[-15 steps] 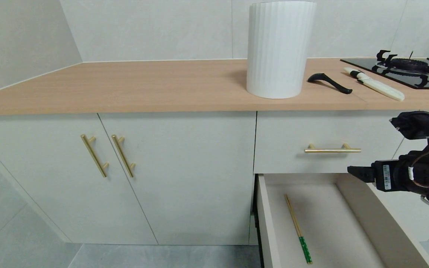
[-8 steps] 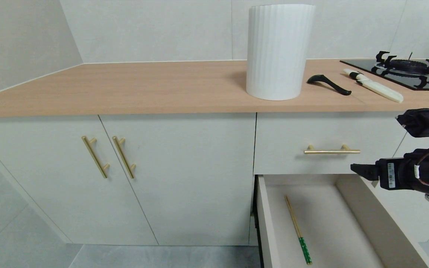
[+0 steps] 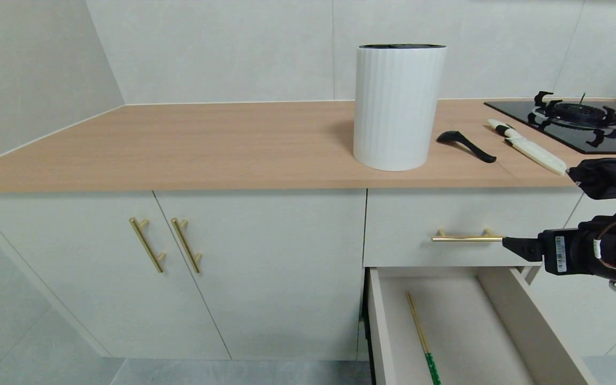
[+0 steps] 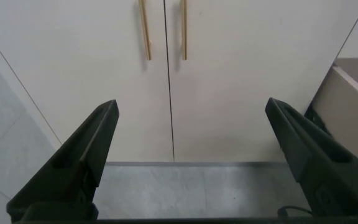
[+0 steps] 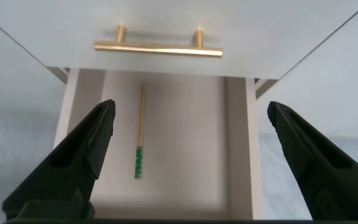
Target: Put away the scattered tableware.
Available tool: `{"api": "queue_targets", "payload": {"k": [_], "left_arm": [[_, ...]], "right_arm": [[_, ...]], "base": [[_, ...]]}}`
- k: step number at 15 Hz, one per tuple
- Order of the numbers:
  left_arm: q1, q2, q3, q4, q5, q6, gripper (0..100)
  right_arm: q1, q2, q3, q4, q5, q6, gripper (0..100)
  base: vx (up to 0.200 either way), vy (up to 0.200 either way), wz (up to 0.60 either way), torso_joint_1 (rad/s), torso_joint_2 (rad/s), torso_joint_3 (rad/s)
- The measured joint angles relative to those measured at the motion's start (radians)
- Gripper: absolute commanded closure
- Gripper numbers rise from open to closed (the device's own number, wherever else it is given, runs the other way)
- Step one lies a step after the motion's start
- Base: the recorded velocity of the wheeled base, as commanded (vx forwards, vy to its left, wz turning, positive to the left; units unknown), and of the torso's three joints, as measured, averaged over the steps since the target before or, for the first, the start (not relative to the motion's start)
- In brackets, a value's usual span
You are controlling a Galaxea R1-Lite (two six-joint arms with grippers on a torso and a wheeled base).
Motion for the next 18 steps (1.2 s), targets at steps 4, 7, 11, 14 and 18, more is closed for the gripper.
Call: {"api": "queue_targets", "payload": {"k": [4, 7, 11, 14, 18], "left_arm": [[0.0, 0.0, 0.0, 0.0, 0.0, 0.0, 0], [0.0, 0.0, 0.0, 0.0, 0.0, 0.0, 0], [0.0, 0.0, 0.0, 0.0, 0.0, 0.0, 0], [0.0, 0.0, 0.0, 0.0, 0.0, 0.0, 0], [0.0, 0.0, 0.0, 0.0, 0.0, 0.0, 0]], "right_arm": [[0.0, -0.004, -0.002, -0.002, 0.0, 0.0, 0], [0.0, -0.005, -0.002, -0.003, 0.0, 0.0, 0], [0.0, -0.006, -0.001, -0.002, 0.0, 0.0, 0], [0.001, -0.006, 0.0, -0.001, 0.0, 0.0, 0], [0.001, -0.005, 0.001, -0.001, 0.0, 0.0, 0]], "base": [[0.0, 0.0, 0.0, 0.045, -0.12, -0.081], [0.0, 0.0, 0.0, 0.146, -0.41, -0.264], [0.0, 0.0, 0.0, 0.178, -0.46, -0.283], [0.0, 0.0, 0.0, 0.204, -0.49, -0.285], [0.0, 0.0, 0.0, 0.225, -0.5, -0.288]]}}
